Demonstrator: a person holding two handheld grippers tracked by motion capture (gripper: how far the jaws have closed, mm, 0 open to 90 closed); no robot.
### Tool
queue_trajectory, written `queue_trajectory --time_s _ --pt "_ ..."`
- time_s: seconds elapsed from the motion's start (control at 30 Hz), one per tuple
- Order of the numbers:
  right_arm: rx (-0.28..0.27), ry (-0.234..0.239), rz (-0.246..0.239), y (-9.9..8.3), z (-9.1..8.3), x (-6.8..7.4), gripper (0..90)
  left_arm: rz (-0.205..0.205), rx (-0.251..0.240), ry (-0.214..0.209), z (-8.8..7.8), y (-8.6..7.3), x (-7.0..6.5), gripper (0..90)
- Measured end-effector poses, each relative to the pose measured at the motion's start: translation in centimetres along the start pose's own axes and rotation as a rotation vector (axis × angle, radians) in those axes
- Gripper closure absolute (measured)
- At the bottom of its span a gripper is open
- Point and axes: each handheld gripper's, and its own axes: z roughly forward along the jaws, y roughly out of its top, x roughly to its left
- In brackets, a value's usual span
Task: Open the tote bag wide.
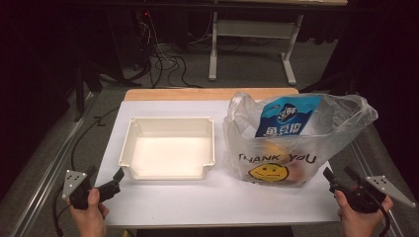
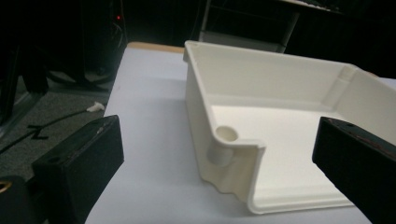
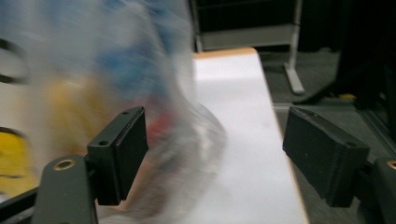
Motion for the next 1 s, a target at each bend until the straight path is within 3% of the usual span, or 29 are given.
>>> queue_trajectory --time_s 0.1,0.13,0.2,0.27,0.3,0.33,0.53,0.6,0.7,0.77,0.83,0.9,1.0 --pt "-0.023 0.027 -0.002 0.6 -0.5 0.6 21.0 -0.001 0.006 -0.012 -0.1 0.3 -0.8 4.9" --pt "-0.041 0.051 0.004 1.2 -0.7 1.0 20.1 0.036 0.017 -0.035 0.2 0.6 -1.9 6.0" --pt "-0.05 0.069 0.002 1.9 -0.8 1.4 17.8 0.097 0.025 -0.041 0.6 0.8 -3.2 9.1" --pt "-0.056 0.093 -0.004 2.5 -0.7 1.8 15.8 0.137 0.025 -0.043 1.0 1.1 -4.7 9.1" --pt "-0.056 0.093 -0.004 2.5 -0.7 1.8 15.8 0.137 0.025 -0.043 1.0 1.1 -4.7 9.9" --pt "-0.056 0.098 -0.005 2.8 -0.6 2.0 15.0 0.156 0.032 -0.065 1.4 1.5 -5.8 9.9" --pt "-0.062 0.13 -0.028 4.7 0.4 2.8 11.9 0.178 0.048 -0.179 2.9 2.5 -10.1 13.8" --pt "-0.061 0.149 -0.024 5.4 0.8 3.1 12.6 0.191 0.057 -0.247 3.5 3.1 -12.0 16.0" --pt "-0.066 0.189 -0.021 6.3 1.3 3.5 24.5 0.208 0.044 -0.307 4.2 3.8 -14.5 15.5" --pt "-0.079 0.217 -0.041 6.6 1.5 3.9 47.3 0.234 0.029 -0.33 4.7 4.2 -16.5 15.3" --pt "-0.073 0.197 -0.057 6.6 1.6 4.3 64.4 0.236 0.017 -0.352 5.1 4.3 -17.9 15.3" --pt "-0.066 0.205 -0.05 6.5 1.8 4.4 76.4 0.238 0.012 -0.378 5.6 4.4 -19.5 15.4" --pt "-0.08 0.204 -0.028 5.9 1.8 4.3 86.8 0.267 0.014 -0.413 6.1 4.1 -21.3 15.5"
